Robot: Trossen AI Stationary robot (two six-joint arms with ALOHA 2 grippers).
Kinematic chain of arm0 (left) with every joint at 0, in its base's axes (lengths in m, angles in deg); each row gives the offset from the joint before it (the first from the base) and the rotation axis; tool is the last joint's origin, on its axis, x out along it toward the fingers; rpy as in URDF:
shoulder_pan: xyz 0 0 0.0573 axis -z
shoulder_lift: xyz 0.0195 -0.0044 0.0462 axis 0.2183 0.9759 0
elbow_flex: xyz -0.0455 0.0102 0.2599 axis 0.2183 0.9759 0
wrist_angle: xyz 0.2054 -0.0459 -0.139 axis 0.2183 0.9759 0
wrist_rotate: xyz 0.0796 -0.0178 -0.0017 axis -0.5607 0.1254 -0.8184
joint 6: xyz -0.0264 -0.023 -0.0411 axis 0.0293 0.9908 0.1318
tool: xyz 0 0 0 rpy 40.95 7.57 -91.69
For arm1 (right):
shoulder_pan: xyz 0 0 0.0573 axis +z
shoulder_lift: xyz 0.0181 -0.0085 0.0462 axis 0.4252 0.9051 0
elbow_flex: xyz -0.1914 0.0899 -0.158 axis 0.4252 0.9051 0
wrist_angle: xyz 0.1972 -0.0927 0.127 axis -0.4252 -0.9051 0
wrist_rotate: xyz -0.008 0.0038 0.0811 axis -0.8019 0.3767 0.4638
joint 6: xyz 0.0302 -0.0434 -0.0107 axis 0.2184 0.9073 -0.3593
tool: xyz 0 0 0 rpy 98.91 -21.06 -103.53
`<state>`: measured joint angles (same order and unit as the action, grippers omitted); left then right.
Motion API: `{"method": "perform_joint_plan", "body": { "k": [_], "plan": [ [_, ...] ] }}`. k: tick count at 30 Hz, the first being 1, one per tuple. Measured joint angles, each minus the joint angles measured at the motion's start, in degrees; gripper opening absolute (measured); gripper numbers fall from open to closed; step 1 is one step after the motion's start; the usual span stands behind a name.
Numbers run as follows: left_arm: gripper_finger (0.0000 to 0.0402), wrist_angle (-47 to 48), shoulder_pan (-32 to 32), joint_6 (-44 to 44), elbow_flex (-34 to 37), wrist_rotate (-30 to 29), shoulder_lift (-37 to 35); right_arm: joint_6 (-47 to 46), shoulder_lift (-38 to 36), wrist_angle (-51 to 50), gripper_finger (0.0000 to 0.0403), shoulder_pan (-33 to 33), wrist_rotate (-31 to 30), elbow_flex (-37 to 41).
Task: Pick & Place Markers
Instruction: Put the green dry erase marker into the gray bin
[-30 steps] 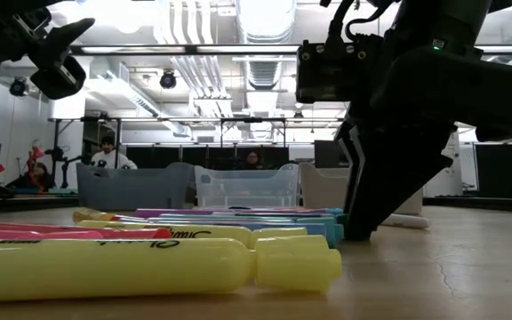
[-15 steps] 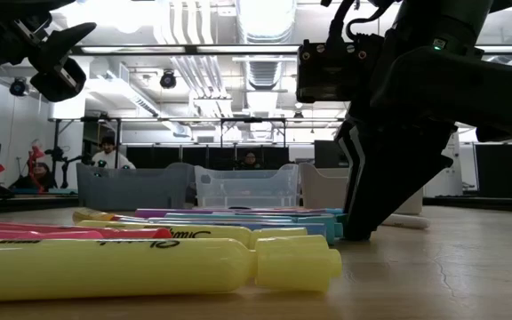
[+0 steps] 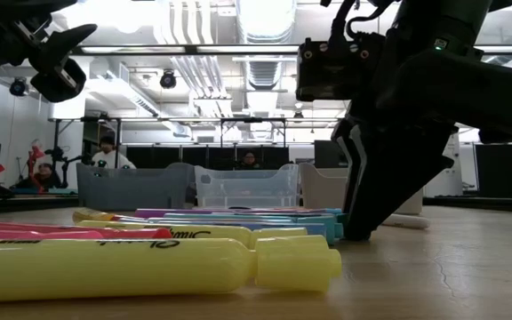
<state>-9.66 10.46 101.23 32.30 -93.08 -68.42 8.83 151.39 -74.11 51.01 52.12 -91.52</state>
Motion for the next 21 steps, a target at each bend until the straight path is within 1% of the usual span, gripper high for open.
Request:
{"method": "perform_joint_plan", "body": {
  "k": [6, 13, 21],
  "plan": [
    [0.0140, -0.1, 0.0, -1.9, 0.0, 0.0, 0.0, 0.6, -1.0, -0.8, 0.0069, -0.1, -1.1, 0.2],
    [0.0140, 1.0, 0.0, -1.8, 0.0, 0.2, 0.1, 0.3, -4.2, -6.1, 0.0069, -0.4, -5.8, -0.9],
    [0.0140, 0.9, 0.0, -0.4, 0.0, -0.1, 0.1, 0.5, -6.7, -10.0, 0.0069, -1.5, -9.1, -1.9]
  ]
}}
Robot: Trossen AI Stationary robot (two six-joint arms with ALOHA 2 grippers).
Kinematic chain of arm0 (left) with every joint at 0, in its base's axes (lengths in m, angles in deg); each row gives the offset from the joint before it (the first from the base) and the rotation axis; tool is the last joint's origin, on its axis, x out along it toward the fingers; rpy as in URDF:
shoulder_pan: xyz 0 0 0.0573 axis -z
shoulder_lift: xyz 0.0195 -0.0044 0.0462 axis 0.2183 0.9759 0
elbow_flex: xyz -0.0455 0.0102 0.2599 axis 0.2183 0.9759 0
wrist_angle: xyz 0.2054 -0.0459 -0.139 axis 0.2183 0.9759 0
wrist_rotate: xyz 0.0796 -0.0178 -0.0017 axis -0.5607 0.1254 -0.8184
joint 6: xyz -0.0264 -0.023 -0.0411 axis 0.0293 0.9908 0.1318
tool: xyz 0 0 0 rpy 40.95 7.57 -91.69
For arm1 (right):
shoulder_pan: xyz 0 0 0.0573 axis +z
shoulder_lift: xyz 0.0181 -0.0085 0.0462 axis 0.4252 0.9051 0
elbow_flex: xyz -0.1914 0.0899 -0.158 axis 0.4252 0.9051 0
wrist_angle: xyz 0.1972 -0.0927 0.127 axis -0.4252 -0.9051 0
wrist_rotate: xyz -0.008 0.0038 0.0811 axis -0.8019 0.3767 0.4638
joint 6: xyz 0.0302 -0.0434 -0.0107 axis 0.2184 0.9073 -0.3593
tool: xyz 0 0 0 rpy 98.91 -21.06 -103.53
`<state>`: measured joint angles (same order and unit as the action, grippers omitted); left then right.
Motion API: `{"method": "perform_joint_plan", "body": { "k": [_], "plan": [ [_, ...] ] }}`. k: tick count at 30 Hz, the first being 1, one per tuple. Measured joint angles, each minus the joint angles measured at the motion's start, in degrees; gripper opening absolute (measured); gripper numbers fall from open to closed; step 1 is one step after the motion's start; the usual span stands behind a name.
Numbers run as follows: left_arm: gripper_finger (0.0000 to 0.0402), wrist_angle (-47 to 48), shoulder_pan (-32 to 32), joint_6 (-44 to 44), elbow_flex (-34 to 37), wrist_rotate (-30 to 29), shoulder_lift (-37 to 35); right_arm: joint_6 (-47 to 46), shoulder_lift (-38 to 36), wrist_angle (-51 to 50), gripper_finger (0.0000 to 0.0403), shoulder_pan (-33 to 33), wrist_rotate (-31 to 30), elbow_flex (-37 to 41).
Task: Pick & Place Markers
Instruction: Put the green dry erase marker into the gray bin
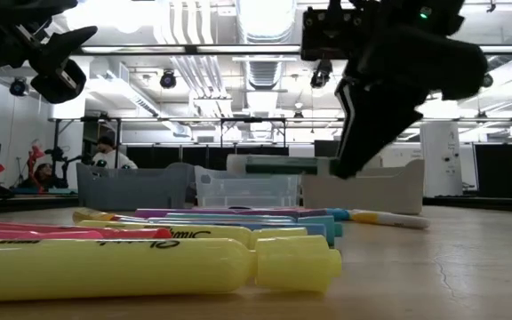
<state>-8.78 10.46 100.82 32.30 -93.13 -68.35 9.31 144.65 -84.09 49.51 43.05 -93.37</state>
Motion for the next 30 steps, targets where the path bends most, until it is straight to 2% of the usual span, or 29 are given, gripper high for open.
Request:
{"method": "perform_joint_plan", "body": {
  "k": [14, 21, 30],
  "plan": [
    [0.0140, 0.0, 0.0, 0.6, 0.0, 0.0, 0.0, -0.3, -1.2, -9.8, 0.0069, -2.0, -4.3, -3.2],
    [0.0140, -0.1, 0.0, 0.7, 0.0, 0.0, 0.0, -1.1, -1.7, -19.2, 0.0069, -3.5, -8.8, -7.3],
    [0.0140, 0.0, 0.0, 0.9, 0.0, 0.0, 0.0, -13.8, -1.8, -38.6, 0.0069, -7.3, -15.9, -10.5]
  ]
}}
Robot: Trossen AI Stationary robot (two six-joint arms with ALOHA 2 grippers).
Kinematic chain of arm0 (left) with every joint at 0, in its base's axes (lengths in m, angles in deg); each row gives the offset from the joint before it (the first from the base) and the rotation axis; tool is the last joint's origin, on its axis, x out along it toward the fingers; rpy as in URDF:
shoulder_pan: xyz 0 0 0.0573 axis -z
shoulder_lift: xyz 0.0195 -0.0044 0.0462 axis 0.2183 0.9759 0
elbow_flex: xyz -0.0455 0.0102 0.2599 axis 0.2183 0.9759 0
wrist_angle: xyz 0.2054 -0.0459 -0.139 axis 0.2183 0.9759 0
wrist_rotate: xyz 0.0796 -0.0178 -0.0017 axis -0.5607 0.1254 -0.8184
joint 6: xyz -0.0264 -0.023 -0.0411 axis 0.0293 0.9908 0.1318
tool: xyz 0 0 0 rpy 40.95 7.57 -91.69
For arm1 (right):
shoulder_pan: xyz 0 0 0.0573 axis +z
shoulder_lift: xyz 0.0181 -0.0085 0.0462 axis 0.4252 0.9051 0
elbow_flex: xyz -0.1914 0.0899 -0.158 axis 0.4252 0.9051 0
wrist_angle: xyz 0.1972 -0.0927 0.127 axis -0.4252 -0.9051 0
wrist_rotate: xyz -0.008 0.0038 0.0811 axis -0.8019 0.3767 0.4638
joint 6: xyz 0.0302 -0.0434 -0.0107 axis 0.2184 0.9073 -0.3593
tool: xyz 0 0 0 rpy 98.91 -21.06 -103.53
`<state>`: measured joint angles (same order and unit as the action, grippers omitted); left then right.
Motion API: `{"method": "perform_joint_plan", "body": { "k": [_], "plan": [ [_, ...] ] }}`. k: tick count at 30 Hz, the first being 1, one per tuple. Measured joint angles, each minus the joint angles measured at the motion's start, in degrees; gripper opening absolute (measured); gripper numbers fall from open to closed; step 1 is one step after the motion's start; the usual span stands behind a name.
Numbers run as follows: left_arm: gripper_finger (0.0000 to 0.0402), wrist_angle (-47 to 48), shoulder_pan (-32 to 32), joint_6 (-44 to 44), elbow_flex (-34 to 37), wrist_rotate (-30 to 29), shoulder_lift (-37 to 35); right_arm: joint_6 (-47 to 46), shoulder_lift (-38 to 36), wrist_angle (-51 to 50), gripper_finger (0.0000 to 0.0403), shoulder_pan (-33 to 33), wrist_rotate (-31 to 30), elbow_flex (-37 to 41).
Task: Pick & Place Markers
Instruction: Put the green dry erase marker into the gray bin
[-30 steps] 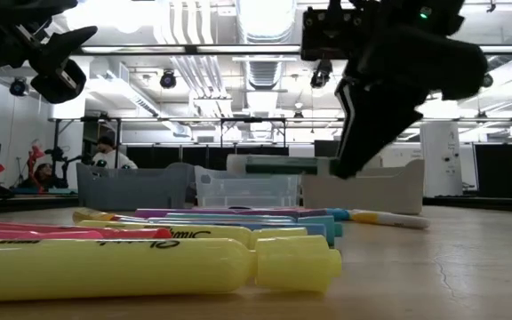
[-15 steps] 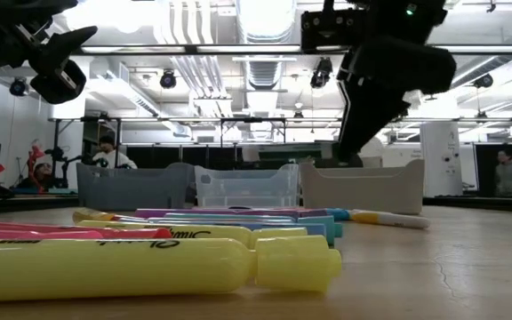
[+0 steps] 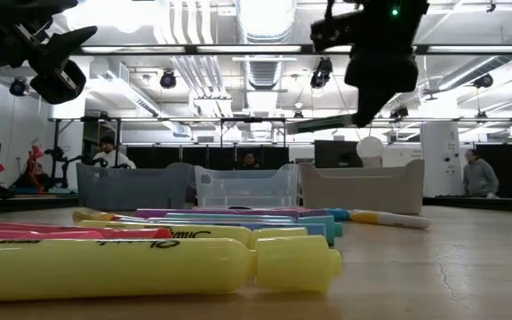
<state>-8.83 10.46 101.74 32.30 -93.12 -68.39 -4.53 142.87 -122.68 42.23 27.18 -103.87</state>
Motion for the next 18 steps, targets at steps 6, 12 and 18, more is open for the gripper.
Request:
{"method": "perform_joint_plan", "body": {
  "k": [6, 12, 18],
  "plan": [
    [0.0140, 0.0, 0.0, 0.4, 0.0, 0.0, 0.0, -3.0, 0.0, -6.2, 0.0069, -5.9, 0.4, 0.0],
    [0.0140, 0.0, 0.0, 1.0, 0.0, 0.0, 0.0, 2.8, 0.0, -6.2, 0.0069, -12.8, 2.3, 0.0],
    [0.0140, 0.0, 0.0, 0.7, 0.0, 0.0, 0.0, 7.4, 0.0, -6.2, 0.0069, -18.3, 5.2, 0.0]
  ]
}}
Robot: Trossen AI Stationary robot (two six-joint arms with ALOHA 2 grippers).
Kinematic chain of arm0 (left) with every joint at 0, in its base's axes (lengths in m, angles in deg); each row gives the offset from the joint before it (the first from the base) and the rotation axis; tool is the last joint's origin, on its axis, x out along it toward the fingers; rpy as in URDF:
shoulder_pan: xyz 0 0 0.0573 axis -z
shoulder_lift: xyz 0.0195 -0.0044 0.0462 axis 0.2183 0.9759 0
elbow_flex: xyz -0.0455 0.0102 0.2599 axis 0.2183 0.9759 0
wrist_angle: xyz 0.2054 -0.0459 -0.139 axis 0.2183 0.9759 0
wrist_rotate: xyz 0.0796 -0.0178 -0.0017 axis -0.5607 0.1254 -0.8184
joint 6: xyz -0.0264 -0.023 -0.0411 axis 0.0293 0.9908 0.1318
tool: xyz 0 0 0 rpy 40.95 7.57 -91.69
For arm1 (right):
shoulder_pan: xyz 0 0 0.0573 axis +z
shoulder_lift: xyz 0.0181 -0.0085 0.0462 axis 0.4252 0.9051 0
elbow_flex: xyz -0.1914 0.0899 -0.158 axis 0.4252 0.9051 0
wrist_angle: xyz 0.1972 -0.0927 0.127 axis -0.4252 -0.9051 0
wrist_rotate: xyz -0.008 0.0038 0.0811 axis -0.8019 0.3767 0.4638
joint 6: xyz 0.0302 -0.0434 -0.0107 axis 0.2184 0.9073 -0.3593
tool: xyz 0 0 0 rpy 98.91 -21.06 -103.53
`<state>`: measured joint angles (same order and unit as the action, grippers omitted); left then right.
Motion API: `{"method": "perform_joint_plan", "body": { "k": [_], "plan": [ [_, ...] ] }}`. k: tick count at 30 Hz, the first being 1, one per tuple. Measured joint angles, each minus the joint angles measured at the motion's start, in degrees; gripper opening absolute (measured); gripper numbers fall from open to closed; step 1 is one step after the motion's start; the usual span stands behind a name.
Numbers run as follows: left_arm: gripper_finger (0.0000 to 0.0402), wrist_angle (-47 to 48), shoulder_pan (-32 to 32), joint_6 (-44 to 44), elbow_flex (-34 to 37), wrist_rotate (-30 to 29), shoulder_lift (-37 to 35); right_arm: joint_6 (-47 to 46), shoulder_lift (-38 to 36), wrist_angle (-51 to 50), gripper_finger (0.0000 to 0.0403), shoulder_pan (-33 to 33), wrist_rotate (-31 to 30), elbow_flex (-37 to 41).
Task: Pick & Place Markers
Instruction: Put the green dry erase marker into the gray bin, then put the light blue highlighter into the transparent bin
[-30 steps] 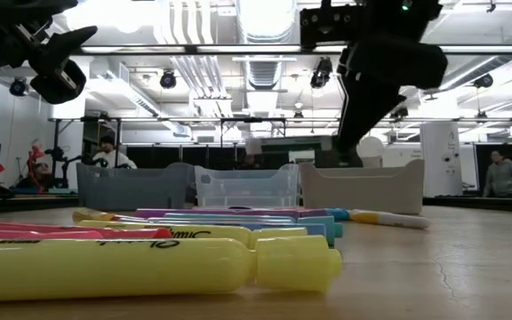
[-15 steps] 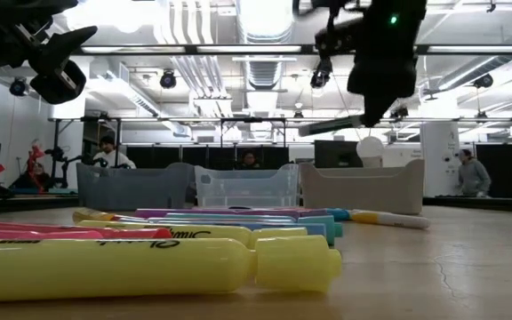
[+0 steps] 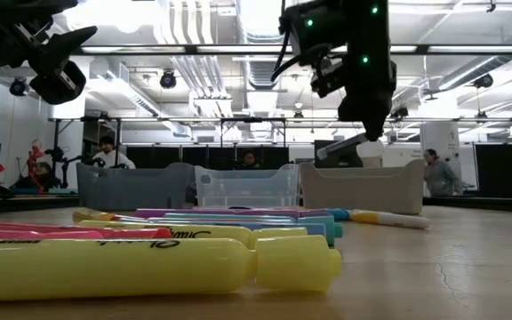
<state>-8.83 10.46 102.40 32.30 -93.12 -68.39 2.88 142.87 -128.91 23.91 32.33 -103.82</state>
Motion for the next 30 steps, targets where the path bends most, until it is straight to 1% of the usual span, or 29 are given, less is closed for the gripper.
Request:
{"method": "perform_joint_plan", "body": {
  "k": [4, 9, 16, 22, 26, 30],
  "plan": [
    [0.0140, 0.0, 0.0, 0.0, 0.0, 0.0, 0.0, 0.3, 0.0, 0.0, 0.0071, -1.7, 1.1, 0.0],
    [0.0140, 0.0, 0.0, 0.0, 0.0, 0.0, 0.0, 0.1, 0.0, 0.3, 0.0091, -2.1, 0.9, 0.0],
    [0.0140, 0.0, 0.0, 0.0, 0.0, 0.0, 0.0, -0.4, 0.0, 0.5, 0.0143, -1.5, -2.5, 0.0],
    [0.0140, 0.0, 0.0, 0.0, 0.0, 0.0, 0.0, -3.0, 0.0, 0.5, 0.0179, -1.0, -2.8, 0.0],
    [0.0140, 0.0, 0.0, -0.3, 0.0, 0.0, 0.0, -3.2, 0.0, 0.8, 0.0184, 1.2, -2.9, -0.4],
    [0.0140, 0.0, 0.0, -0.4, 0.0, 0.0, 0.0, -3.2, 0.0, 1.0, 0.0177, 4.3, -4.9, -1.8]
  ]
}}
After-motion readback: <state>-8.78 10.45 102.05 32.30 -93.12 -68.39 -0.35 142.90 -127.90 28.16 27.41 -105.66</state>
